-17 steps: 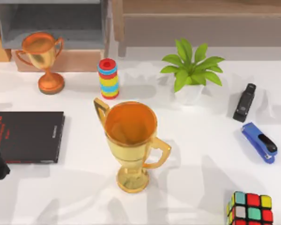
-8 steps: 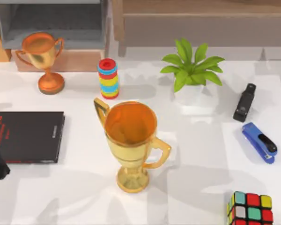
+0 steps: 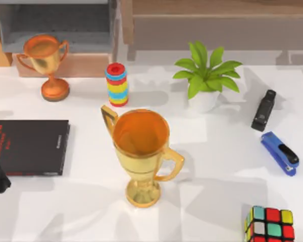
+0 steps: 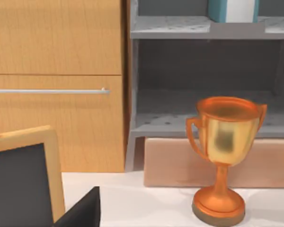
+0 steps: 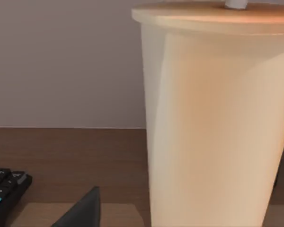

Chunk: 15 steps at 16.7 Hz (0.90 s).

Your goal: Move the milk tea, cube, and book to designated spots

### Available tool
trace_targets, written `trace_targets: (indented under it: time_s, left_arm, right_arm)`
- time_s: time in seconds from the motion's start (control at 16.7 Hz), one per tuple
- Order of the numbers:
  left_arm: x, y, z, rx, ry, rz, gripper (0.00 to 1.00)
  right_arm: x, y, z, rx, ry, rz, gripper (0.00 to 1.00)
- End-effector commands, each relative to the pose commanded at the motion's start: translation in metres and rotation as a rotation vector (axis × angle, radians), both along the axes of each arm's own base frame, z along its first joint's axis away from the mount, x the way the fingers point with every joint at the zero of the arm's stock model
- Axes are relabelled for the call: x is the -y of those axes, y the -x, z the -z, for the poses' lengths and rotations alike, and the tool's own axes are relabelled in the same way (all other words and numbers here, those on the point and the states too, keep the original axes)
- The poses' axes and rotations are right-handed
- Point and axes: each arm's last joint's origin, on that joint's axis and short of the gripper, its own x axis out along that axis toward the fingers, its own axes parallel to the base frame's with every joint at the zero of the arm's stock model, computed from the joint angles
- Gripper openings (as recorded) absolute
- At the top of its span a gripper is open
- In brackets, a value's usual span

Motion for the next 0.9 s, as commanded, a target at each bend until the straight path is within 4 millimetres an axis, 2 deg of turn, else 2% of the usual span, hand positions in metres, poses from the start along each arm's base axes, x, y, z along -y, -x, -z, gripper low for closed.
trace_targets:
  time_s: [0.24, 0.72, 0.9]
  left_arm:
    - [0.0, 0.0, 0.0, 0.0, 0.0, 0.0, 1.0]
    - [0.0, 0.0, 0.0, 0.0, 0.0, 0.0, 1.0]
    - [0.0, 0.0, 0.0, 0.0, 0.0, 0.0, 1.0]
  right_arm:
    - [-0.001, -0.003, 0.001, -0.004, 0.0, -0.002, 1.0]
    - [0.001, -0.07, -0.002, 0.004, 0.0, 0.0, 1.0]
    - [0.001, -0.08, -0.001, 0.0, 0.0, 0.0, 1.0]
